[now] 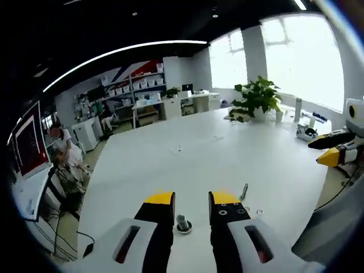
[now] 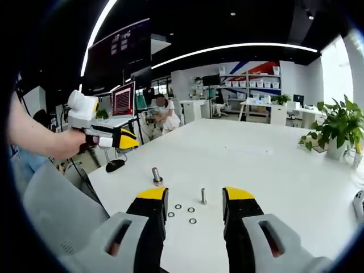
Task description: Place the washer onto the threaded stud by aligning its center hole with the stud, sliding it down to the base, and recovering from edge contact or off-axis alignment until the washer reaches the visible bottom stop.
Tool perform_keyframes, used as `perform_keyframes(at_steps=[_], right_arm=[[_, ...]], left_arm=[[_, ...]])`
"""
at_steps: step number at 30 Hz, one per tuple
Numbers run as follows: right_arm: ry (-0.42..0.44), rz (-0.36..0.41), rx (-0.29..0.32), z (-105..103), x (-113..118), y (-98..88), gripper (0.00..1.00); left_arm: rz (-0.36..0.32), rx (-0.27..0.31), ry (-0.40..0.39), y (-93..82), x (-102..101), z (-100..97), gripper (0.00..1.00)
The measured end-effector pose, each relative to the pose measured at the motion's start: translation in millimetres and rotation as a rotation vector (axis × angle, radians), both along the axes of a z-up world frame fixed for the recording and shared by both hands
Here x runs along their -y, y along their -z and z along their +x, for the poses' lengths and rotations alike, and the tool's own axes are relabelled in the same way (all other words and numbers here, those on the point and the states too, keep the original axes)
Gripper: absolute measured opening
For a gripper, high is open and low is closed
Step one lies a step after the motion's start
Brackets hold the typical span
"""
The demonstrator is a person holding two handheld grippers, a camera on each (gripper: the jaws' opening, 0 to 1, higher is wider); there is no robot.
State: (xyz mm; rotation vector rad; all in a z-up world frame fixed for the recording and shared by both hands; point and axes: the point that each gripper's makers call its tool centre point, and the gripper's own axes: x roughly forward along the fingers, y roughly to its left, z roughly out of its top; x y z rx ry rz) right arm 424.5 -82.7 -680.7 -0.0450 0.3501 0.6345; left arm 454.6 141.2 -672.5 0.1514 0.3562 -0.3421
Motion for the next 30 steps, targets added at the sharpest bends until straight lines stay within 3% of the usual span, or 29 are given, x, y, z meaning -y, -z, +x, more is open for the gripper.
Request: perform_keyframes(at_steps=[3,9,14,19,30], right_arm=[[0.011,-0.008,-0.007,0,3,2.2,0.42],[0.019,-0.037,-0.019,2,4,6.4,0.42],[0.004,-0.070,-0.047,0,-1,15.3,0.42],[0.032,-0.071,-0.069,2,1,17.8,0.42],[0.091,-0.116,-0.069,18,-2,13.7,0.42]], left_arm=[[-0.021,-0.003,-0.013,0.2,-4,-5.9,0.22],[-0.055,0.060,-0.019,-4.2,-16,-17.3,0.22],[-0.135,0.098,0.008,-8.3,-12,-24.7,0.21],[-0.126,0.166,0.034,-22.5,-5,-18.4,0.20],[-0.164,0.192,0.044,-28.3,-3,-19.5,0.20]])
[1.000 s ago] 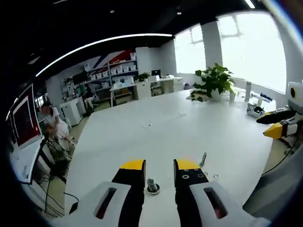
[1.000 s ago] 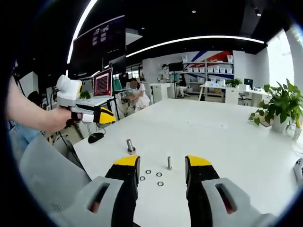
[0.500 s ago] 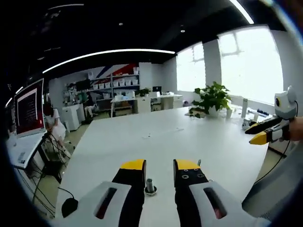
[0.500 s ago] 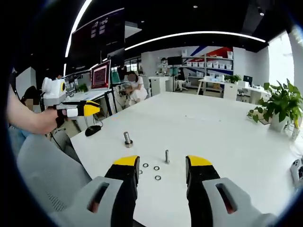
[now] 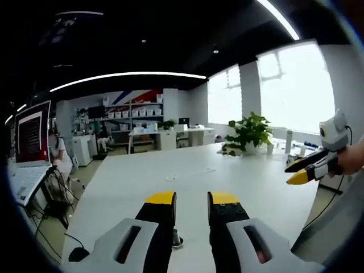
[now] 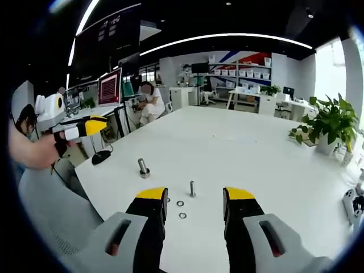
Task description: Place the washer onto the threaded stud by aligning its center hole with the stud, sliding it down to the base, and recovering from edge contact or off-axis alignment until the washer reaches the visible bottom stop.
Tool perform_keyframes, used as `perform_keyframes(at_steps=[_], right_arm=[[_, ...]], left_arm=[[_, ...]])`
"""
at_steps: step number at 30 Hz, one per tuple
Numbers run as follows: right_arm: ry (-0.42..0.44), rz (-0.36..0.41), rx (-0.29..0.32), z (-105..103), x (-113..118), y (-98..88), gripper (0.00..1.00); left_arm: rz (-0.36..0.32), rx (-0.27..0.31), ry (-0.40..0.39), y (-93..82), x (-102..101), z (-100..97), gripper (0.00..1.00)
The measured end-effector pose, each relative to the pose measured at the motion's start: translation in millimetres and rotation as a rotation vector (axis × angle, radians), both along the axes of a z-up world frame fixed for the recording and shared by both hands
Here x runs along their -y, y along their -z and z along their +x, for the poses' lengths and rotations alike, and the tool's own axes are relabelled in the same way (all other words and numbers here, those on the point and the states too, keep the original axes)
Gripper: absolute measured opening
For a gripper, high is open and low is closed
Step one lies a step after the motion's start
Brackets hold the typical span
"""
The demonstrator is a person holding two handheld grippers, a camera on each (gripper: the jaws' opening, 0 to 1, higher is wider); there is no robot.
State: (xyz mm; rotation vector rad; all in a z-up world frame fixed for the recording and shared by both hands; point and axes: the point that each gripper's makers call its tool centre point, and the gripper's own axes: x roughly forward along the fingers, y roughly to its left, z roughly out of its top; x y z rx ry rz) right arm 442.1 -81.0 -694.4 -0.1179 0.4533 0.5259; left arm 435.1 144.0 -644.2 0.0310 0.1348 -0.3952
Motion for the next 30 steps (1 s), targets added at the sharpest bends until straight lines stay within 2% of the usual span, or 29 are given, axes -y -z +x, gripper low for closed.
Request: perform_keyframes(at_steps=[9,14,20,30], right_arm=[[0.044,-0.013,-0.003,4,5,4.0,0.41],[0.053,-0.025,-0.023,9,9,9.7,0.41],[0.010,-0.084,-0.069,15,7,24.0,0.41],[-0.056,-0.123,-0.106,23,-2,37.4,0.41]], left_arm=[[0.000,0.035,0.024,-8.9,7,-3.8,0.21],[-0.002,0.019,0.030,-4.8,8,-3.3,0.21],[0.008,0.009,0.024,-0.2,6,-2.2,0.21],[0.017,0.009,0.006,-0.3,2,-2.2,0.21]])
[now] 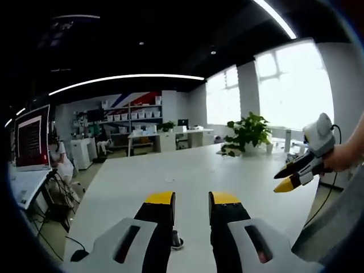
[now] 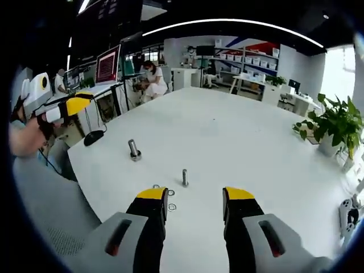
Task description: Place the washer onto the threaded stud by aligning its center hole with the stud, sliding it down to the base, and recovering from edge contact or off-axis alignment until the washer reaches the visible bottom stop.
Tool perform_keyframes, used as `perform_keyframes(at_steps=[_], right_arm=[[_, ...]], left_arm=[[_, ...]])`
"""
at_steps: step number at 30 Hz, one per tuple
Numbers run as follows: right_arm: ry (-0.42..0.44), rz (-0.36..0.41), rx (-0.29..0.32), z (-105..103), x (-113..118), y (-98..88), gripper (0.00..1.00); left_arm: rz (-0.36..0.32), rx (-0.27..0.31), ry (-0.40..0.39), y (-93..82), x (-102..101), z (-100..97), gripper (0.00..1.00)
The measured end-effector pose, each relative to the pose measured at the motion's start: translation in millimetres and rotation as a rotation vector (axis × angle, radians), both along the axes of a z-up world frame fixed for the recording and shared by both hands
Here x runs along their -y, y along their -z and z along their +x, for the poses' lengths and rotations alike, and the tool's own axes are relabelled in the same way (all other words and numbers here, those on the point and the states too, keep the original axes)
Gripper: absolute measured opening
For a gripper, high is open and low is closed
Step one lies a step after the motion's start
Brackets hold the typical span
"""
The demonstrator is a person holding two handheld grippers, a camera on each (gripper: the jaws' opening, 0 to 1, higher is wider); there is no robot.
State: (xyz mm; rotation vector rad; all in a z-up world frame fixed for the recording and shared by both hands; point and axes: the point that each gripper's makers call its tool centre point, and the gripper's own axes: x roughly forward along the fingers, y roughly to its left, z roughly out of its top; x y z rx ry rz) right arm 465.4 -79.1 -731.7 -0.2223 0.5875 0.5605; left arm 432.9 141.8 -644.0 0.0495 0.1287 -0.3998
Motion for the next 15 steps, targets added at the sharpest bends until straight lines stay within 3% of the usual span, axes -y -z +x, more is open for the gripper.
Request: perform_keyframes(at_steps=[15], right_arm=[[-0.079,-0.061,-0.090,6,-23,29.5,0.40]], left_arm=[[0.017,0.015,0.000,-3.2,1,-2.1,0.21]])
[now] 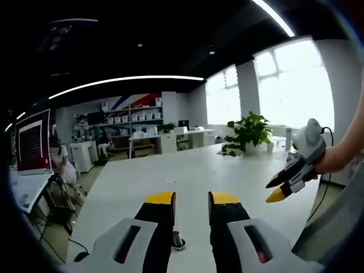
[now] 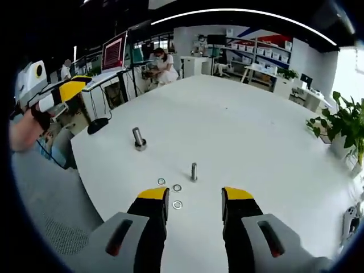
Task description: Place the washer onto the threaded stud by aligning its center hole with the stud, sliding it down to the base, and recovering from edge contact or off-axis alignment until the washer reaches the visible bottom stop.
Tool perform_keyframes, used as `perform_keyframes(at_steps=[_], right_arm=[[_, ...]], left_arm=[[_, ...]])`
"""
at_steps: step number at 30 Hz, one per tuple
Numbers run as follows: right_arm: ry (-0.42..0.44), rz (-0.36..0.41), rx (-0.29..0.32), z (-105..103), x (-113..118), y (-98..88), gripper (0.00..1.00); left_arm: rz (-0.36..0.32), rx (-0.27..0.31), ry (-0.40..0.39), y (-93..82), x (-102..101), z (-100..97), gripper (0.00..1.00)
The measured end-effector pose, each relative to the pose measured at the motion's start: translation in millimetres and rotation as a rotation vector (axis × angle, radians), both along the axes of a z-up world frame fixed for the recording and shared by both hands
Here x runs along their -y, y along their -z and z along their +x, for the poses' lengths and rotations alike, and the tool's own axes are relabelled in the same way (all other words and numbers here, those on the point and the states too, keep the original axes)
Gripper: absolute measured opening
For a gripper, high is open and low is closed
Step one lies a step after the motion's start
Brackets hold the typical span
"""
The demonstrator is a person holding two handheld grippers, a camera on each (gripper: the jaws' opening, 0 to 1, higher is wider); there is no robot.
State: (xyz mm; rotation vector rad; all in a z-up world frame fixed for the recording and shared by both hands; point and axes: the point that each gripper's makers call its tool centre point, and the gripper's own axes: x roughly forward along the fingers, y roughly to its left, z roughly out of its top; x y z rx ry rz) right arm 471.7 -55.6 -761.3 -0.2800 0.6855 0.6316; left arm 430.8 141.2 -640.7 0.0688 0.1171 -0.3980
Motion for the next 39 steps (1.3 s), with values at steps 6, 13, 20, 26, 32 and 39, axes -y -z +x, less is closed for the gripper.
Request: perform_keyframes(at_steps=[6,13,20,26,32,39], right_arm=[[-0.033,-0.031,-0.021,1,-5,9.4,0.39],[-0.056,-0.069,-0.060,3,-3,23.6,0.38],[-0.090,-0.114,-0.092,4,-3,36.6,0.38],[-0.122,-0.142,-0.103,3,-8,42.5,0.37],[-0.138,-0.167,-0.127,2,-8,48.2,0.37],[-0.192,-0.206,-0.153,0,-15,56.8,0.36]], left_arm=[[-0.006,0.000,-0.004,-0.1,-2,0.2,0.21],[-0.003,-0.006,0.002,1.9,0,0.4,0.21],[-0.007,-0.004,-0.003,1.7,-2,0.4,0.21],[-0.010,-0.008,-0.003,2.1,-2,0.3,0.20],[-0.005,-0.007,0.005,2.5,0,-0.6,0.20],[-0.008,-0.020,0.005,5.1,1,0.2,0.20]])
